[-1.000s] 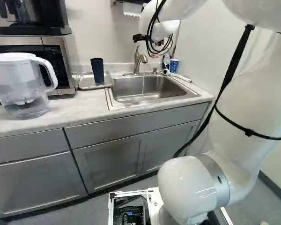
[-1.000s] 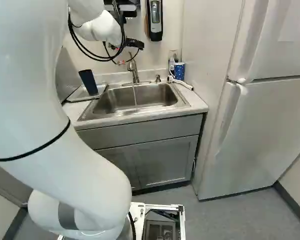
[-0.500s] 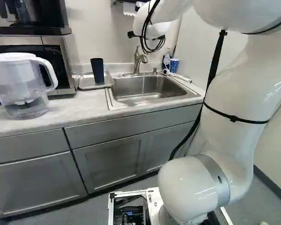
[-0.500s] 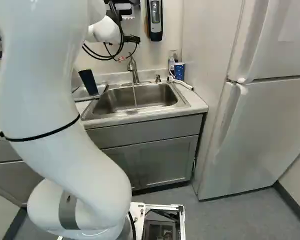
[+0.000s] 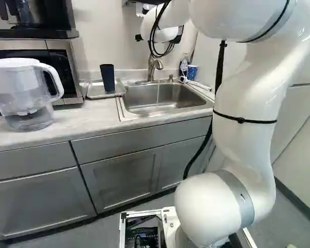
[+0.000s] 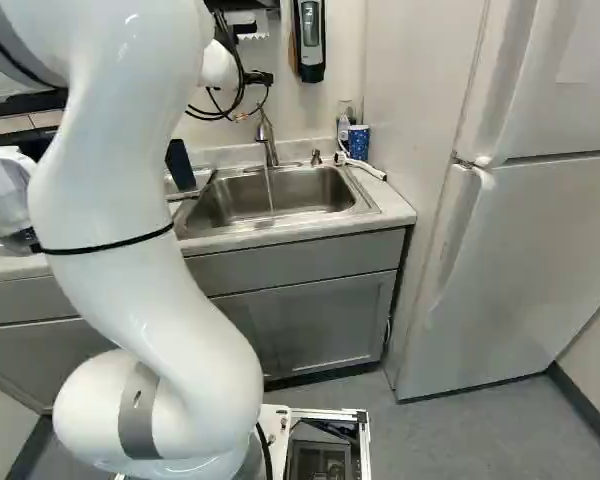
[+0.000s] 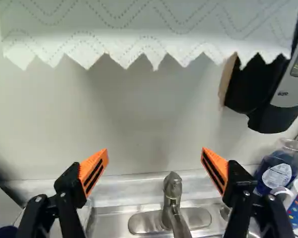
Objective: Rinse the cup and place it in the tray
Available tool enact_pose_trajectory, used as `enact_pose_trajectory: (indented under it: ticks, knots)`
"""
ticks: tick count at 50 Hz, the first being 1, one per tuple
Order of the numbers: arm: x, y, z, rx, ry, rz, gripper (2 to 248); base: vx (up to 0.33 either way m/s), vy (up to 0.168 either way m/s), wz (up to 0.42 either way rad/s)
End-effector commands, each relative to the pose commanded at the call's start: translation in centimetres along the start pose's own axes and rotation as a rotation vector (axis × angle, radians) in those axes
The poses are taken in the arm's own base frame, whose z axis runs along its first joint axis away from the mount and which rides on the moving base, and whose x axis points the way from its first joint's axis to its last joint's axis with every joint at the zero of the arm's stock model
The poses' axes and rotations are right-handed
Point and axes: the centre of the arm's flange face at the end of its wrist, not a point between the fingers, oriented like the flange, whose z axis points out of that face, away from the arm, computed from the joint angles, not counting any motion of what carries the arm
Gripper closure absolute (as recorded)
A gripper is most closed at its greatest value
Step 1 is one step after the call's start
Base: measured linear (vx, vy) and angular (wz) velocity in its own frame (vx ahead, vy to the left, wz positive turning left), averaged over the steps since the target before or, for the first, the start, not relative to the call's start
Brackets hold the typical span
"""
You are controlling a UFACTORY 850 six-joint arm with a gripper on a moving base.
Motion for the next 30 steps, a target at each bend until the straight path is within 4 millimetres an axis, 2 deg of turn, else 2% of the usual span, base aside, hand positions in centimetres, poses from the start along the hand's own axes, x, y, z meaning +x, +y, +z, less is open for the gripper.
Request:
enact_pose_trajectory:
  ticks: [19, 30]
  knots:
    - [0.0, -2.4, 2.2, 0.036, 0.008, -0.005, 3, 0.0, 0.0, 0.0]
    - [-0.1, -2.7, 2.8, 0.039, -0.001, -0.005, 3, 0.0, 0.0, 0.0]
